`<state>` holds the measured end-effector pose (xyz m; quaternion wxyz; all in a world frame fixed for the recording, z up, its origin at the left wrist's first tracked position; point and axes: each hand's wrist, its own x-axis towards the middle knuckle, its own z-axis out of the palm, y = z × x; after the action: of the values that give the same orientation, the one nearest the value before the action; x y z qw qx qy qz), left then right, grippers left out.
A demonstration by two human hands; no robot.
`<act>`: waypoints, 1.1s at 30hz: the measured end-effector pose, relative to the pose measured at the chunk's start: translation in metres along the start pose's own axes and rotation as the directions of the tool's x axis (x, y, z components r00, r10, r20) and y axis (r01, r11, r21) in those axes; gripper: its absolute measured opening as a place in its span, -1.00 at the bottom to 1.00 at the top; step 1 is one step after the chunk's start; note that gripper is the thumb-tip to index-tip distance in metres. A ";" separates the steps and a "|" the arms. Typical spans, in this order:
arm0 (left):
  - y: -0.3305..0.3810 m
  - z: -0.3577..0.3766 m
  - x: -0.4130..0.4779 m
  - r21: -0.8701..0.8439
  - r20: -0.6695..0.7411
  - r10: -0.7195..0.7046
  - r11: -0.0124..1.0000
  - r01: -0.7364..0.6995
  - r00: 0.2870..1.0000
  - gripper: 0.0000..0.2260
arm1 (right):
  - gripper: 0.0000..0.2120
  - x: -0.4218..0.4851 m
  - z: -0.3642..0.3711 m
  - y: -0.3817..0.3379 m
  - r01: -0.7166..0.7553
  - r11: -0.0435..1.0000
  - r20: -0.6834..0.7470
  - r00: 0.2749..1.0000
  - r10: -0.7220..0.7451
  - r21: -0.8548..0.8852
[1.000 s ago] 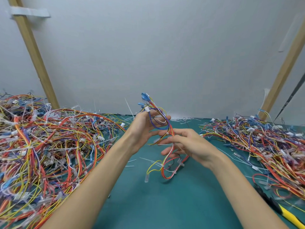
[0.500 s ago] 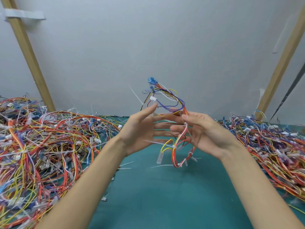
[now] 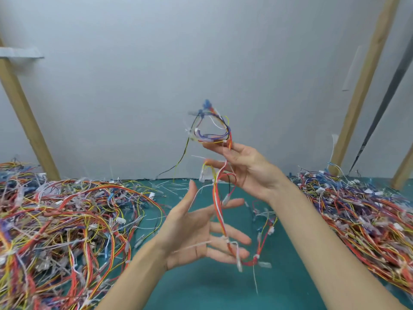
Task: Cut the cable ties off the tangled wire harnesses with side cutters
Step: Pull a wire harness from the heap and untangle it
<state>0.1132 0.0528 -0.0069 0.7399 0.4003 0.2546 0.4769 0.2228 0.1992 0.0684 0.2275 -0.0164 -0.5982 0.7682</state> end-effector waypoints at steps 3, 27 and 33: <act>-0.005 0.003 -0.003 0.029 -0.116 -0.075 0.996 0.079 0.990 -0.14 | -0.74 0.003 -0.008 0.011 -0.019 0.972 -0.101 0.995 -0.005 -0.235; -0.043 -0.010 -0.030 0.371 -0.762 0.027 0.837 0.403 0.647 -0.78 | -0.84 -0.039 -0.042 0.106 -0.540 0.775 -0.452 0.810 0.373 -0.328; -0.051 -0.019 -0.011 0.581 -0.765 0.399 0.766 0.275 0.505 -0.79 | -0.77 -0.056 -0.073 0.047 -0.422 0.253 -0.412 0.906 0.094 -0.870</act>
<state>0.1202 0.0377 -0.0598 0.3098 0.3443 0.7167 0.5213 0.2790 0.2371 -0.0093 0.1241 -0.3529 -0.8834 0.2822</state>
